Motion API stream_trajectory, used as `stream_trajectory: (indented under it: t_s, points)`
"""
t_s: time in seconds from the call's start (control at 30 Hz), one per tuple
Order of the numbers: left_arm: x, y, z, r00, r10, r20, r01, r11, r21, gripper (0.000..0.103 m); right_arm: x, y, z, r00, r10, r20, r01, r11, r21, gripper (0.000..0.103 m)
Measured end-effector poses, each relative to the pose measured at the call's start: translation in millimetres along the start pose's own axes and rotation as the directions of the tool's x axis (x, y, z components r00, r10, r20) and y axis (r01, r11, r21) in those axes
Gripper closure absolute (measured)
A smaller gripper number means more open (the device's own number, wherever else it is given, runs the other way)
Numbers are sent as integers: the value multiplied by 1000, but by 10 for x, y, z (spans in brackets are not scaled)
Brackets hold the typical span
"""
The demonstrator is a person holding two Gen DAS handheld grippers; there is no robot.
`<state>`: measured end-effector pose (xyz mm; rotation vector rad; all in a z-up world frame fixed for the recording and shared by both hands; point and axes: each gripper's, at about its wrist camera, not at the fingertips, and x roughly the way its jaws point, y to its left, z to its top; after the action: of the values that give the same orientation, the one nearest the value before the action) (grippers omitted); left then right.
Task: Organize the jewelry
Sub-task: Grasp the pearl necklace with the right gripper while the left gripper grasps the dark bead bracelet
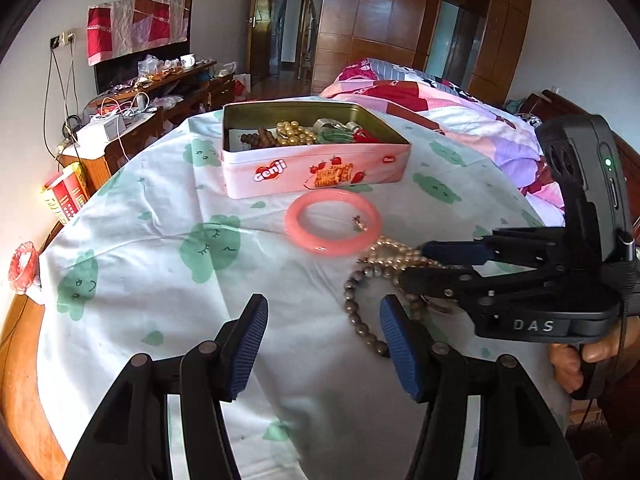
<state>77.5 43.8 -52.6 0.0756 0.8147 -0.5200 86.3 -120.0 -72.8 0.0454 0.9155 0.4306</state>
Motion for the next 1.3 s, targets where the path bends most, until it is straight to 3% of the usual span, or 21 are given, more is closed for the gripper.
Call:
stream_trajectory:
  t_s: [0.13, 0.17, 0.27, 0.37, 0.57, 0.63, 0.67, 0.77, 0.8, 0.87, 0.9, 1.03, 1.2, 1.3]
  points:
    - [-9, -35, -13, 1000, -5, -5, 5, 1000, 13, 44, 14, 79, 13, 999, -35, -14, 35, 998, -53, 64]
    - [-11, -46, -17, 1000, -6, -6, 6, 1000, 16, 44, 8, 81, 12, 1000, -17, -13, 16, 999, -50, 78]
    - [-12, -79, -31, 1000, -16, -12, 16, 1000, 20, 44, -20, 55, 8, 1000, 7, -4, -7, 1000, -18, 87]
    - [10, -114, -38, 1000, -17, -18, 17, 1000, 24, 44, -86, 40, 8, 1000, -12, 24, 13, 1000, -6, 88]
    - [109, -157, -18, 998, -48, -49, 48, 999, -2, 44, -397, -133, 50, 987, 48, 150, -63, 994, 93, 88]
    - [160, -195, -4, 998, -29, -60, 29, 1000, 5, 44, -471, -183, 74, 982, 43, 181, -66, 991, 119, 89]
    - [182, -206, -1, 998, -13, -63, 14, 1000, 9, 44, -512, -222, 88, 979, 42, 201, -70, 988, 138, 97]
    - [282, -210, 31, 996, 7, -88, -7, 1000, 1, 45, -601, -310, 116, 971, 34, 237, -75, 983, 168, 97]
    - [292, -219, 42, 996, 19, -83, -18, 1000, 6, 48, -611, -318, 119, 971, 21, 240, -63, 984, 168, 97]
    - [314, -242, 56, 995, 50, -82, -47, 998, 31, 68, -596, -319, 112, 972, -3, 235, -36, 986, 162, 97]
    - [318, -251, 55, 994, 74, -76, -71, 996, 47, 72, -582, -331, 105, 973, -8, 232, -31, 986, 163, 97]
    - [324, -221, 70, 995, 75, -71, -73, 996, 41, 93, -538, -404, 63, 976, 33, 213, -75, 979, 191, 95]
    - [306, -233, 76, 997, 58, -56, -56, 998, 33, 94, -377, -336, 61, 987, 39, 159, -67, 982, 178, 92]
    - [166, -250, 118, 999, 36, 10, -36, 999, 27, 94, -240, -264, 97, 993, 28, 112, -45, 988, 149, 84]
